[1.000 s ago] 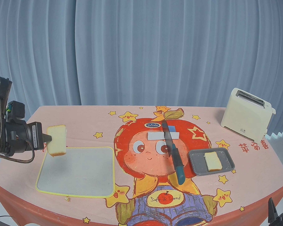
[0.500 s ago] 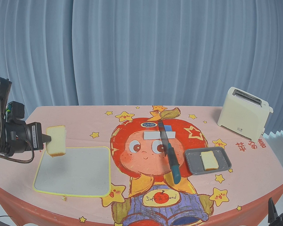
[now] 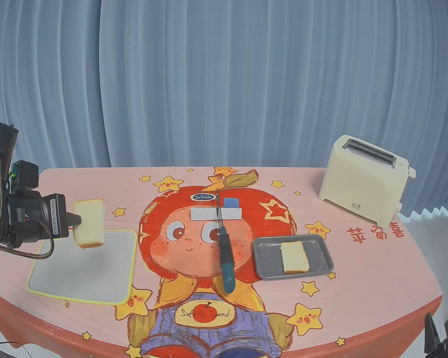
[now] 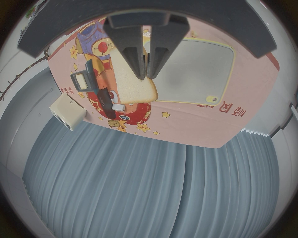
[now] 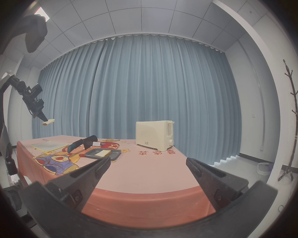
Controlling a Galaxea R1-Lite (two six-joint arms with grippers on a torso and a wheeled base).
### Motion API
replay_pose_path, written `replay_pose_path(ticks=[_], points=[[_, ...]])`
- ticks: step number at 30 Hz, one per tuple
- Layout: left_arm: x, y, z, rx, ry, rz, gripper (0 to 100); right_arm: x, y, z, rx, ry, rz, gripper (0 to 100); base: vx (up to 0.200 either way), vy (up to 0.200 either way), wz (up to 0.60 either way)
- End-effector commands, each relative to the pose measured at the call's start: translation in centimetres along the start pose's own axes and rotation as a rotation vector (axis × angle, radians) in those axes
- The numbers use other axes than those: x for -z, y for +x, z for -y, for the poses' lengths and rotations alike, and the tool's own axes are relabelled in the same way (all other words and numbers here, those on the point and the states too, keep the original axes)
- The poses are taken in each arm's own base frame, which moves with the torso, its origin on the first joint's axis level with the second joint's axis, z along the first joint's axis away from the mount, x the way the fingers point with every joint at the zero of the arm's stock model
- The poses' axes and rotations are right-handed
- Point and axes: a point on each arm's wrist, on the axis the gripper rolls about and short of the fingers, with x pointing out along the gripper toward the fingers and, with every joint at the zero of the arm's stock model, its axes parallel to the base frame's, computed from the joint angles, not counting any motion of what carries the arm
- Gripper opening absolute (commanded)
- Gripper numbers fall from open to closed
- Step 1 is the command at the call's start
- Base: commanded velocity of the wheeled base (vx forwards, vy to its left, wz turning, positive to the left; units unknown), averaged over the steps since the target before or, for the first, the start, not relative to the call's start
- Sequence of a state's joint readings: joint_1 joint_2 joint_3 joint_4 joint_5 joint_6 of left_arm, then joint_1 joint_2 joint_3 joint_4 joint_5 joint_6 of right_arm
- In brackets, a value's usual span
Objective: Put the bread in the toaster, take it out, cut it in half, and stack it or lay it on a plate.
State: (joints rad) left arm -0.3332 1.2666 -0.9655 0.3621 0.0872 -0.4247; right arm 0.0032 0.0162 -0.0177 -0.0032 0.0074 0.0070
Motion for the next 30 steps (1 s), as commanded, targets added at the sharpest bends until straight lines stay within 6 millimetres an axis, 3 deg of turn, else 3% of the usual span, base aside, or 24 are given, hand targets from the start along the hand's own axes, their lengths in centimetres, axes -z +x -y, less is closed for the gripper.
replay_pose_path(ticks=[1,18,30], points=[[-0.02,0.0,0.0,0.0,0.0,0.001,0,0.53,0.0,0.0,0.0,0.001,-0.002,100,0.0,-0.2,0.0],[0.18,0.05,0.07,0.003,0.005,-0.01,0,0.53,0.0,0.0,0.0,0.001,-0.002,100,0.0,-0.2,0.0],[0.22,0.18,0.04,0.004,0.002,-0.009,0,0.53,0.0,0.0,-0.002,-0.001,-0.002,100,0.0,0.0,0.0]])
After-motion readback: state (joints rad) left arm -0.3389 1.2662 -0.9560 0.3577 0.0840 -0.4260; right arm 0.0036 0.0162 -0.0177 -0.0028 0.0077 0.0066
